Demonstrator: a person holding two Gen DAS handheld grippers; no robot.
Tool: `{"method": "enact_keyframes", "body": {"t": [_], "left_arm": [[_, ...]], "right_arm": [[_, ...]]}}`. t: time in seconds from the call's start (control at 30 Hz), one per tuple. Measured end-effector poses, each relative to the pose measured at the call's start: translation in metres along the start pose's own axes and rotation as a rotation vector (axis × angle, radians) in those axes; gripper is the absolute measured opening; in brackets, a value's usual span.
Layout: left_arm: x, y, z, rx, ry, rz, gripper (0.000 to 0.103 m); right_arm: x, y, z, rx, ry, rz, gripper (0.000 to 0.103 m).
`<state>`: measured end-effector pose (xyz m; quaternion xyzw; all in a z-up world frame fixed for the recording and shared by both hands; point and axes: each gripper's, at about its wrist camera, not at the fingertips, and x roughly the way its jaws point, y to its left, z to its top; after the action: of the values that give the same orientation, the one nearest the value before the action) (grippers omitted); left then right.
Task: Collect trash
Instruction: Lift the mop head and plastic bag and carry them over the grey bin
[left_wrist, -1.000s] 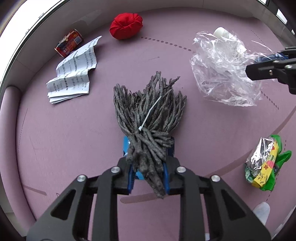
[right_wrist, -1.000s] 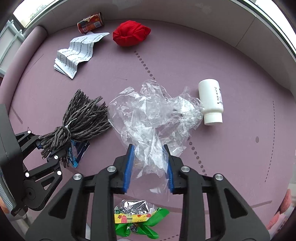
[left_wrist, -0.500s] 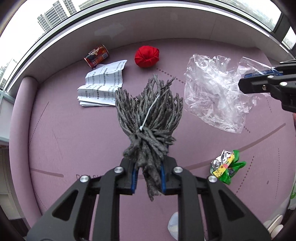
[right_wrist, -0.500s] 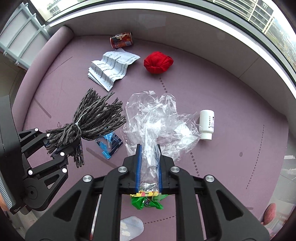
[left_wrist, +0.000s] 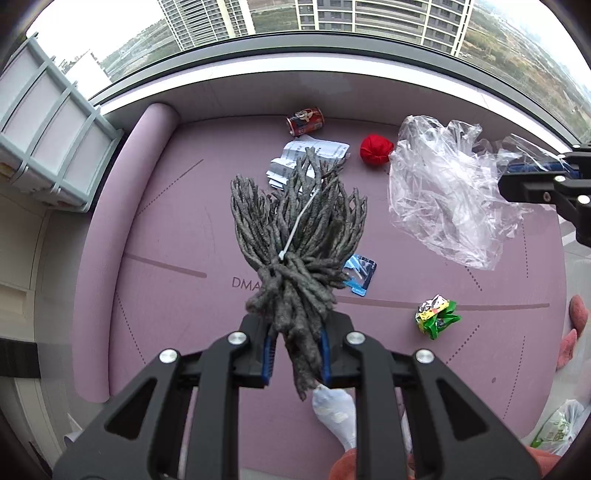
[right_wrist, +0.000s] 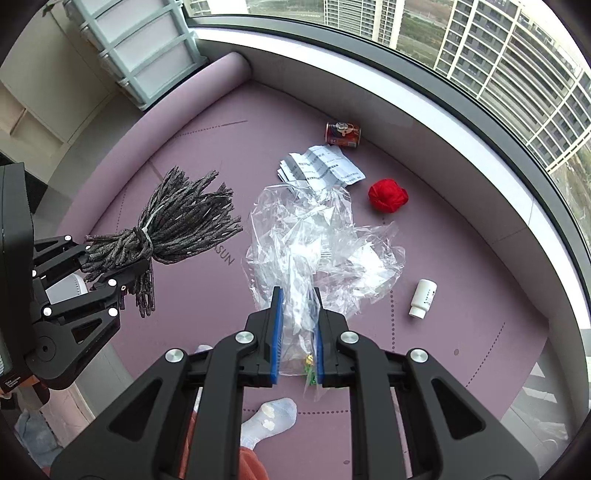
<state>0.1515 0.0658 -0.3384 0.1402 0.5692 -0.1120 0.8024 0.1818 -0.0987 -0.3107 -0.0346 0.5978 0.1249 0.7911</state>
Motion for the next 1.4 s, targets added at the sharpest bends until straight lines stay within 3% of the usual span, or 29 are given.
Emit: {"method": "enact_keyframes", "body": {"t": [0.2,0.33,0.63,0.97,1.2,1.4], "left_arm": [[-0.046,0.049,-0.041,-0.118,-0.018,0.032,0.019],[-0.064,0.087,-0.084,-0.167,-0.013,0.036,0.019],[-0.113,0.199,-0.190,-0.284,-0.034,0.053,0.019],[-0.162,0.321,-0.294,-0.463,-0.013,0.160,0.019],[-0.174,0.375,-0.352,-0.622,0.006,0.223,0.019],[-0.175,0.414,-0.399,-0.695,0.013,0.258,0.019]], "right_arm": [[-0.036,0.061,0.009,-0.111,-0.035,0.018,0.013],[-0.051,0.110,0.011,-0.151,-0.045,0.018,0.013],[-0.066,0.271,-0.005,-0.269,-0.065,0.010,0.013],[-0.070,0.440,-0.025,-0.433,-0.067,0.130,0.013],[-0.068,0.532,-0.037,-0.595,-0.067,0.226,0.013],[-0.058,0.595,-0.046,-0.673,-0.073,0.262,0.013]]}}
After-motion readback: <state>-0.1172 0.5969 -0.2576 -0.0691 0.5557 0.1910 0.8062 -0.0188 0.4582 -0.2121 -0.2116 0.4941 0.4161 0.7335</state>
